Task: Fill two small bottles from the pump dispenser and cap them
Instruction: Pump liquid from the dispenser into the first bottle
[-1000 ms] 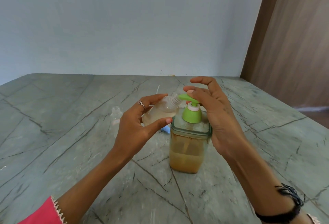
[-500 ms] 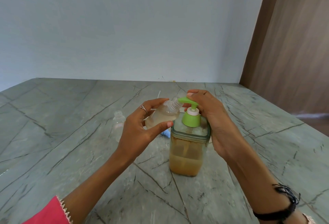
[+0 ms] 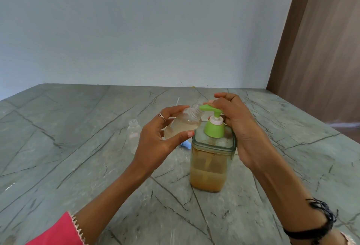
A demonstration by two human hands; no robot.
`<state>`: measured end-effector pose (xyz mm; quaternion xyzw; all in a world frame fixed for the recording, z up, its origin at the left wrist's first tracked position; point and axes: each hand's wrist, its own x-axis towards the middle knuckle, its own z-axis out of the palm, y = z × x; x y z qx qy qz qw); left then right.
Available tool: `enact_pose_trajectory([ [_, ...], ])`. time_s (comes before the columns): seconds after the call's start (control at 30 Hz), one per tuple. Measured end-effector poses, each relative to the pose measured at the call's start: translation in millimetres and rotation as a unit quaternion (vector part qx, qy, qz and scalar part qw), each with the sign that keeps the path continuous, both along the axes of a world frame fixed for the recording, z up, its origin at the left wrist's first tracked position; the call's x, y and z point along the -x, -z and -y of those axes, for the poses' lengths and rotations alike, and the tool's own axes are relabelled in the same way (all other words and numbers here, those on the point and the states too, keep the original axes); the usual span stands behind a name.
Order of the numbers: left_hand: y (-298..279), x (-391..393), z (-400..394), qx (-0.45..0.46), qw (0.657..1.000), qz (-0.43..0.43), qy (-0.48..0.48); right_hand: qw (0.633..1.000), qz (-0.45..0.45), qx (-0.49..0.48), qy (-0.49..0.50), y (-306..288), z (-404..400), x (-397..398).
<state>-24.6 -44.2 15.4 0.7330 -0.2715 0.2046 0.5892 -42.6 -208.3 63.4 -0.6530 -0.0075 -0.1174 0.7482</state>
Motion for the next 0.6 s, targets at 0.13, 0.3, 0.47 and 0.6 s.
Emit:
enact_pose_trajectory([
  [0.13, 0.2, -1.6, -0.3, -0.009, 1.0, 0.002, -0.008, 1.0, 0.016, 0.002, -0.011, 1.0, 2.8, -0.1],
  [0.3, 1.1, -4.2, -1.9, -0.018, 1.0, 0.006, -0.015, 0.998, 0.05, 0.028, -0.016, 3.6, 6.0, 2.1],
  [0.47, -0.4, -3.7, -2.3, -0.025, 0.999, 0.012, -0.016, 0.998, 0.047, 0.033, -0.038, 3.9, 7.6, 2.1],
  [0.6, -1.5, -2.6, -1.4, -0.029, 0.999, 0.014, -0.019, 0.996, 0.057, 0.026, -0.059, 3.4, 7.3, 3.1],
])
